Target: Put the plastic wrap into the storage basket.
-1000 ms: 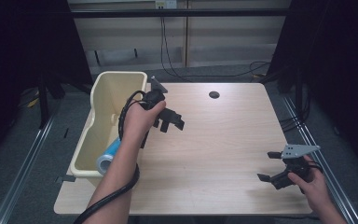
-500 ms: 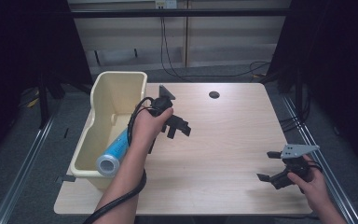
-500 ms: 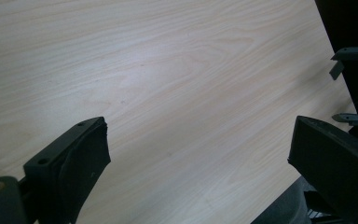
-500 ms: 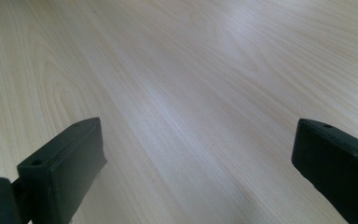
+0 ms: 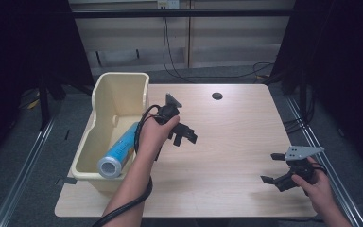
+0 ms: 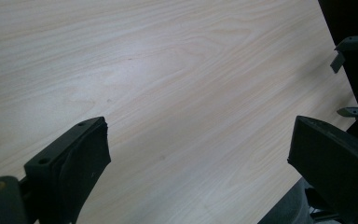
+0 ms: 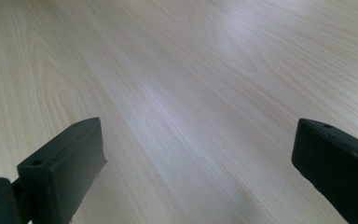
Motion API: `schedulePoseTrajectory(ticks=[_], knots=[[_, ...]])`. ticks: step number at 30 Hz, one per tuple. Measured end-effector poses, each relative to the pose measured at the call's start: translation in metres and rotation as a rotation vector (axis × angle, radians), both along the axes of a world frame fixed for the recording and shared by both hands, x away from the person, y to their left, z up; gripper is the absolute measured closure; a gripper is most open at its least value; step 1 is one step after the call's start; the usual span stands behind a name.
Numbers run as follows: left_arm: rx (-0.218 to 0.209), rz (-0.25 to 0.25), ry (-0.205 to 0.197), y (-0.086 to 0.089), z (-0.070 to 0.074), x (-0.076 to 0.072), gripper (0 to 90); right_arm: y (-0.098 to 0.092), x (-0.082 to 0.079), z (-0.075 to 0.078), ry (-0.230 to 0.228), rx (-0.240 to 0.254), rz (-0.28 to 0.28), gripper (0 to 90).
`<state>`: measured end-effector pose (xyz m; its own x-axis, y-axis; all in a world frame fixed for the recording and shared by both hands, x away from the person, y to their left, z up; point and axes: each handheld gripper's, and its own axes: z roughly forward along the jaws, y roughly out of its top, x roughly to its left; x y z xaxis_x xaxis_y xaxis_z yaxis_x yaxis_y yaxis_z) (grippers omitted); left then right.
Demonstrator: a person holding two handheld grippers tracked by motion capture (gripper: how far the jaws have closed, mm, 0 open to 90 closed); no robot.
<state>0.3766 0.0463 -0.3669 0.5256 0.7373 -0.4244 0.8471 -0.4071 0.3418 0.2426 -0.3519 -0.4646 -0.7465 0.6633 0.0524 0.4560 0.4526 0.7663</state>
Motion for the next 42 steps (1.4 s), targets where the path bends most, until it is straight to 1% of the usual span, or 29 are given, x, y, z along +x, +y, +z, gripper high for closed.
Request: schedulePoseTrajectory(ticks=[2,4,5,7,8,9,10,13,16,17,19,20,21,23,25,27,28,30,33,35,36,37,38,39,40,42], knots=[[0.001,-0.005,-0.001,0.0,-0.003,0.0,4.8,0.0,0.0,0.0,0.002,0.006,0.002,2.1],[-0.004,0.002,0.001,0.0,-0.006,-0.001,4.8,0.0,0.0,0.0,0.002,0.002,0.007,2.1],[-0.003,0.009,-0.006,-0.001,-0.008,-0.002,4.8,0.0,0.0,0.0,0.003,0.003,0.006,2.1],[0.005,-0.009,0.001,-0.001,-0.011,-0.002,4.8,0.001,0.0,-0.001,0.001,0.0,0.001,2.1],[-0.004,0.001,-0.001,-0.002,-0.013,-0.003,4.8,0.001,0.0,-0.001,0.001,0.0,0.001,2.1],[-0.009,-0.002,0.002,-0.003,-0.015,-0.003,4.8,0.001,0.0,-0.001,0.001,0.0,0.002,2.1],[-0.007,-0.015,-0.001,-0.003,-0.016,-0.004,4.8,0.001,0.0,-0.001,0.0,-0.001,0.001,2.1],[0.001,-0.021,-0.01,-0.005,-0.021,-0.006,4.8,0.001,0.0,-0.001,0.003,-0.002,0.001,2.1],[-0.006,-0.024,-0.007,-0.007,-0.026,-0.007,4.8,0.001,0.0,-0.001,0.001,-0.003,0.0,2.1],[-0.006,-0.033,-0.007,-0.007,-0.028,-0.008,4.8,0.001,0.0,-0.001,0.0,-0.002,0.0,2.1],[-0.011,-0.039,-0.015,-0.008,-0.031,-0.009,4.8,0.001,0.0,-0.001,0.003,-0.003,0.001,2.1],[-0.01,-0.04,-0.018,-0.01,-0.034,-0.01,4.8,0.001,0.001,-0.001,0.004,-0.002,0.002,2.1],[-0.01,-0.04,-0.018,-0.01,-0.034,-0.01,4.7,0.001,0.001,-0.001,0.004,-0.002,0.002,2.1],[0.009,-0.057,-0.025,-0.01,-0.037,-0.01,4.7,0.002,0.001,-0.002,0.004,-0.003,0.001,2.1],[0.003,-0.05,-0.025,-0.012,-0.04,-0.011,4.6,0.002,0.001,-0.002,0.003,-0.004,0.001,2.1],[-0.001,-0.055,-0.025,-0.013,-0.044,-0.013,4.6,0.002,0.001,-0.002,0.006,-0.004,-0.001,2.1],[0.001,-0.06,-0.023,-0.013,-0.046,-0.013,4.7,0.002,0.001,-0.002,0.006,-0.006,0.006,2.1],[0.007,-0.064,-0.031,-0.014,-0.05,-0.014,4.6,0.003,0.001,-0.002,0.007,-0.006,0.003,2.1],[-0.006,-0.075,-0.04,-0.015,-0.057,-0.016,4.6,0.003,0.001,-0.002,0.008,-0.006,0.003,2.1],[0.0,-0.085,-0.04,-0.017,-0.06,-0.018,4.6,0.003,0.002,-0.003,0.005,-0.013,0.003,2.1],[-0.011,-0.08,-0.042,-0.017,-0.063,-0.02,4.7,0.003,0.001,-0.003,0.008,-0.014,0.003,2.1],[-0.011,-0.095,-0.038,-0.017,-0.064,-0.02,4.6,0.003,0.001,-0.003,0.01,-0.015,0.006,2.1],[-0.027,-0.099,-0.037,-0.018,-0.066,-0.022,4.6,0.003,0.001,-0.004,0.012,-0.015,0.006,2.1],[-0.032,-0.099,-0.035,-0.018,-0.068,-0.022,4.6,0.002,0.002,-0.004,0.011,-0.017,0.005,2.1],[-0.034,-0.109,-0.035,-0.018,-0.07,-0.023,4.6,0.003,0.002,-0.005,0.011,-0.02,0.005,2.1],[-0.036,-0.103,-0.043,-0.018,-0.073,-0.025,4.6,0.003,0.001,-0.006,0.017,-0.021,0.007,2.1]])
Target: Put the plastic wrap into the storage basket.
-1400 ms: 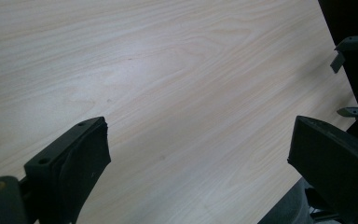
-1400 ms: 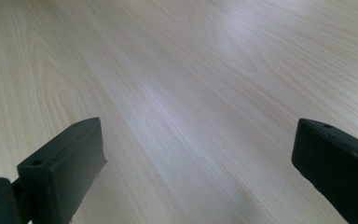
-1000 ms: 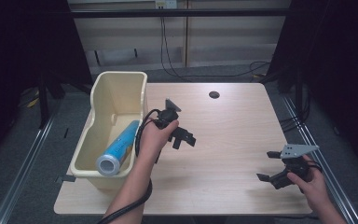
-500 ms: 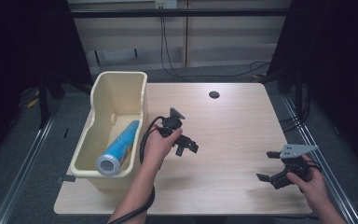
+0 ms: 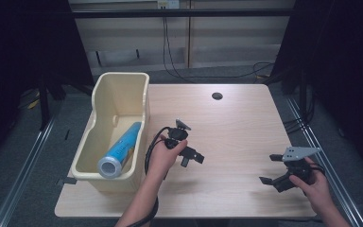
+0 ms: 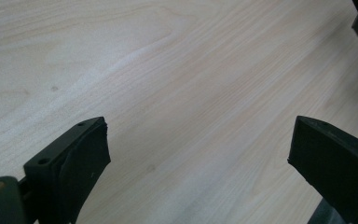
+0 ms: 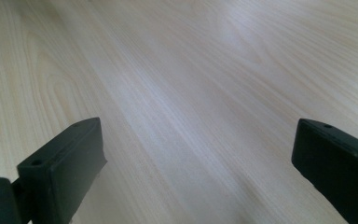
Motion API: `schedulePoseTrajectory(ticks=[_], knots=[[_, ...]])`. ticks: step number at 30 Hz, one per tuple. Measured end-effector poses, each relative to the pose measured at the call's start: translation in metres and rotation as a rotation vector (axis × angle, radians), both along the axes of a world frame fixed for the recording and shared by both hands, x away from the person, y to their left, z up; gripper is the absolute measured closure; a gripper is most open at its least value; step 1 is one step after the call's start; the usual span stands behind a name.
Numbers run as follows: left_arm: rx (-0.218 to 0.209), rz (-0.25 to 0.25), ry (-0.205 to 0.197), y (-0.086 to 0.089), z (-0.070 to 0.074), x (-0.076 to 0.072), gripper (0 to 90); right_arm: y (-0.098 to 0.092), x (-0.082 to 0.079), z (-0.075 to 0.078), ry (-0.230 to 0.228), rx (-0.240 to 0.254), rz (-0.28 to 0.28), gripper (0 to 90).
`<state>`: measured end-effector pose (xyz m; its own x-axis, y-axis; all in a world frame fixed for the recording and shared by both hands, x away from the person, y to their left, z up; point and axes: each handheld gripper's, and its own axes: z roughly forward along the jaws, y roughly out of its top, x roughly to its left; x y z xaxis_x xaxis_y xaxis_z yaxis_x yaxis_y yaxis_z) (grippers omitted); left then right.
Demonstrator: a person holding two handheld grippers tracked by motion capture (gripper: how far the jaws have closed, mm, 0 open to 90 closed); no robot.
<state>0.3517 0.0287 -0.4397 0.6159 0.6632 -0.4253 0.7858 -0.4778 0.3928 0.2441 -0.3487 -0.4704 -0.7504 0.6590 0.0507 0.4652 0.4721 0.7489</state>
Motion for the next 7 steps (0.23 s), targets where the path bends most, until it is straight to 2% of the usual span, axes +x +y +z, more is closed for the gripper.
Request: schedulePoseTrajectory(ticks=[6,7], knots=[[0.011,-0.022,-0.013,0.004,-0.012,-0.006,4.6,0.003,0.001,-0.005,0.009,-0.017,0.007,2.1],[0.019,-0.024,-0.025,0.005,-0.014,-0.007,4.6,0.004,0.001,-0.006,0.011,-0.022,0.004,2.1]])
